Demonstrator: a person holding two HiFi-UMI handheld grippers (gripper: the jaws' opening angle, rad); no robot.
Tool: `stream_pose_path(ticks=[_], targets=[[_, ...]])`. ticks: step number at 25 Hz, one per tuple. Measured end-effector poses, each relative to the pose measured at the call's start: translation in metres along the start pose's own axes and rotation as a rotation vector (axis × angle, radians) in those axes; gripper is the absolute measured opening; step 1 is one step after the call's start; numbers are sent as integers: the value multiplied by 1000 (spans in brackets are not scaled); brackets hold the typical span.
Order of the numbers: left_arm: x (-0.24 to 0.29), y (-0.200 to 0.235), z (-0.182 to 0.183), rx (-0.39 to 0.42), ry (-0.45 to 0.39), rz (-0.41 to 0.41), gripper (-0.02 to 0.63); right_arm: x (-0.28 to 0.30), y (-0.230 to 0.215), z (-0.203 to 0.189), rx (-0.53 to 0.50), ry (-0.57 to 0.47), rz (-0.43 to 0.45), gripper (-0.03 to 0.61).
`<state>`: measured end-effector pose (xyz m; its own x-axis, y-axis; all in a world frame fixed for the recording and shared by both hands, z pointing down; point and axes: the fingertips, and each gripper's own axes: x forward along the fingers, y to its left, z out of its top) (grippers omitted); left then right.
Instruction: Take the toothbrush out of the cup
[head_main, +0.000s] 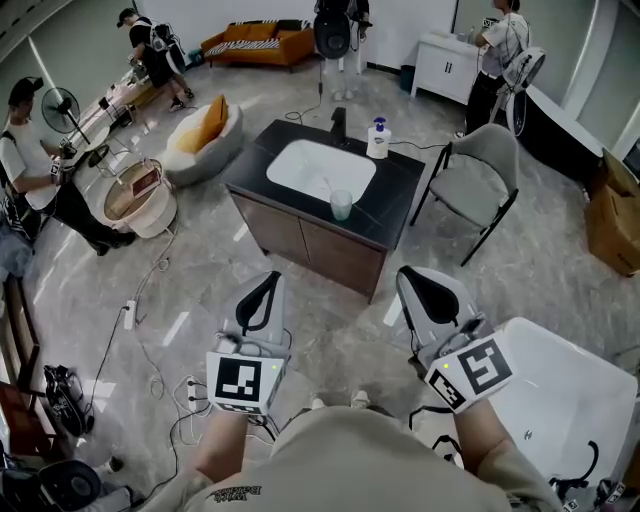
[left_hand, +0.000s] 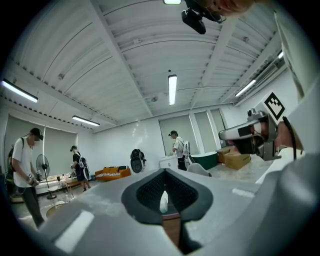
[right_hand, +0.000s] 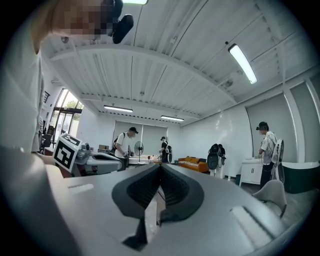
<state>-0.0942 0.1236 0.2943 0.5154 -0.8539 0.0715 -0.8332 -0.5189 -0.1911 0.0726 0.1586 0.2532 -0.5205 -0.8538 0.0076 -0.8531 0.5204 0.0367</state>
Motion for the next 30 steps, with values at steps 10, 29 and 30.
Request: stream_pose_path(ticks=[10,29,30], targets=[[17,-12,0,14,8,-3,2,-9,-39,3,32,-64,-104,168],[32,-48,3,32,20,80,2,-27,-70,-14,9,-56,6,164],[32,-47,3,35,19,85,2,-26,-71,-13,6,-59,12,164]])
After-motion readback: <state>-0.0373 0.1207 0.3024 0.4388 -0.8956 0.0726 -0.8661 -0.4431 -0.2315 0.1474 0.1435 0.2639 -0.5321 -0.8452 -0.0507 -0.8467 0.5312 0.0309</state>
